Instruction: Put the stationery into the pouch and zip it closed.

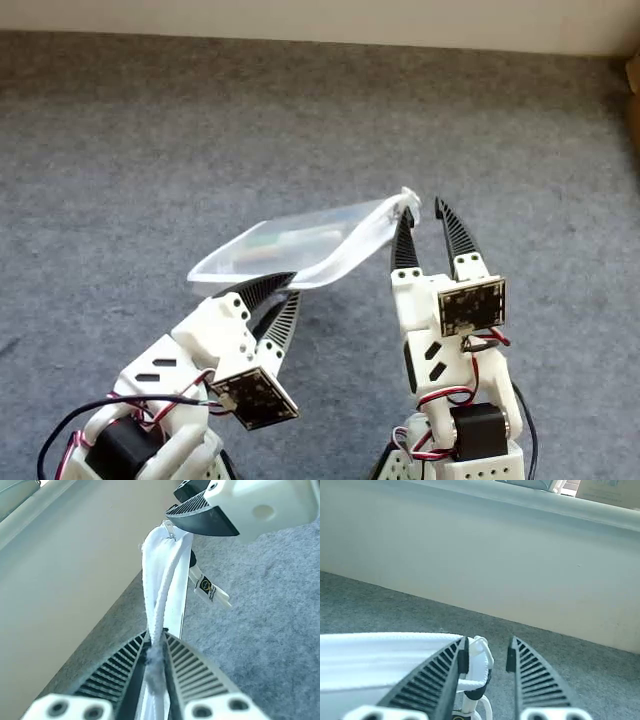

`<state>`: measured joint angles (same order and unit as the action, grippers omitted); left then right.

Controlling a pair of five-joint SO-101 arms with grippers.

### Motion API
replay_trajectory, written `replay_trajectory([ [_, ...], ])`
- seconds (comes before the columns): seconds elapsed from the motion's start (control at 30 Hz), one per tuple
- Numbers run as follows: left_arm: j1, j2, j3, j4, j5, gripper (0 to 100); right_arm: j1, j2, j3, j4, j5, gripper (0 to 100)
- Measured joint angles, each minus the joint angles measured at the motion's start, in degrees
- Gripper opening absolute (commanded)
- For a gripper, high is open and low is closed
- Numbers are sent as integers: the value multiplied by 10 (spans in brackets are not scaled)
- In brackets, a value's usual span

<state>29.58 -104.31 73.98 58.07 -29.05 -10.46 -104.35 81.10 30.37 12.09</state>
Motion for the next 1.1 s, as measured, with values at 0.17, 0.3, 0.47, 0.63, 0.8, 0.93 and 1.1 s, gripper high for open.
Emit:
replay_trajectory([
  [0.17,0,2,4,4,31,231,0,0,0,0,0,123],
  [0.3,-24,4,5,4,133,261,1,0,0,0,0,123],
  [0.47,-51,5,3,4,200,263,1,0,0,0,0,123],
  [0.63,-52,5,-8,4,228,264,0,0,0,0,0,123],
  [0.8,-53,5,-53,40,292,264,0,0,0,0,0,123],
  [0.93,-54,3,-98,78,330,264,0,0,0,0,0,123],
  [1.1,-66,3,-112,81,336,264,0,0,0,0,0,123],
])
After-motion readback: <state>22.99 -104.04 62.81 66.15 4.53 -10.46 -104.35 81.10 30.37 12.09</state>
